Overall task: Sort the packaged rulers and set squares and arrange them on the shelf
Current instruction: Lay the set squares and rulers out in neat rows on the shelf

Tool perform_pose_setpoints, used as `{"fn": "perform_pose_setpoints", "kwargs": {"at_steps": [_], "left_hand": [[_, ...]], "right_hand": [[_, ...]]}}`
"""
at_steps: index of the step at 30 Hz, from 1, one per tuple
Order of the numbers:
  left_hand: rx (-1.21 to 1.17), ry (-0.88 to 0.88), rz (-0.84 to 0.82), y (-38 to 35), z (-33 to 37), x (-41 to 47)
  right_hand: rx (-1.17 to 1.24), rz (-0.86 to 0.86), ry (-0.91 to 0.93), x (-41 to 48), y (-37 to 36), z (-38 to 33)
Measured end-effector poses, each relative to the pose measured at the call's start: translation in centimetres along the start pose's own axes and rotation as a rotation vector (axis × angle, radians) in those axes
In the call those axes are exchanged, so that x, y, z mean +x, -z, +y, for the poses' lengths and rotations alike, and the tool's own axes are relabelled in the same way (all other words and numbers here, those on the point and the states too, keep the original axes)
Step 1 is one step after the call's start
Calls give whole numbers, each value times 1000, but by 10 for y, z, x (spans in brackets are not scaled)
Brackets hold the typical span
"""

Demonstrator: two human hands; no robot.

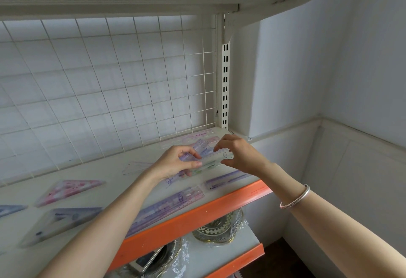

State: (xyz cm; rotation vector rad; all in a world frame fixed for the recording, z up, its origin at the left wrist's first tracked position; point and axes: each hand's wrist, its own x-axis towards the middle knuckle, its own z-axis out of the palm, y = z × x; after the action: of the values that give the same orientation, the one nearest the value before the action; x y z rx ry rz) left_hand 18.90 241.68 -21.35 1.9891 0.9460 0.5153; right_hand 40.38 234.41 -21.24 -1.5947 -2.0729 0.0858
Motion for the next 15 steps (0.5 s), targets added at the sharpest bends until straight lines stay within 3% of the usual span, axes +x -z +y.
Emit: {"fn": "perform_pose_setpoints", "kwargs": {"at_steps": [7, 11, 15], "left_hand": [[-38, 35, 26, -4, 3, 6], [-33, 53, 43, -11, 14, 10], [38, 59, 113, -13, 14, 14]], "right_hand": [[-105, 69, 26, -1, 0, 0], [-27, 12, 25, 1, 5, -1], [-72, -98, -104, -1, 23, 12]]}}
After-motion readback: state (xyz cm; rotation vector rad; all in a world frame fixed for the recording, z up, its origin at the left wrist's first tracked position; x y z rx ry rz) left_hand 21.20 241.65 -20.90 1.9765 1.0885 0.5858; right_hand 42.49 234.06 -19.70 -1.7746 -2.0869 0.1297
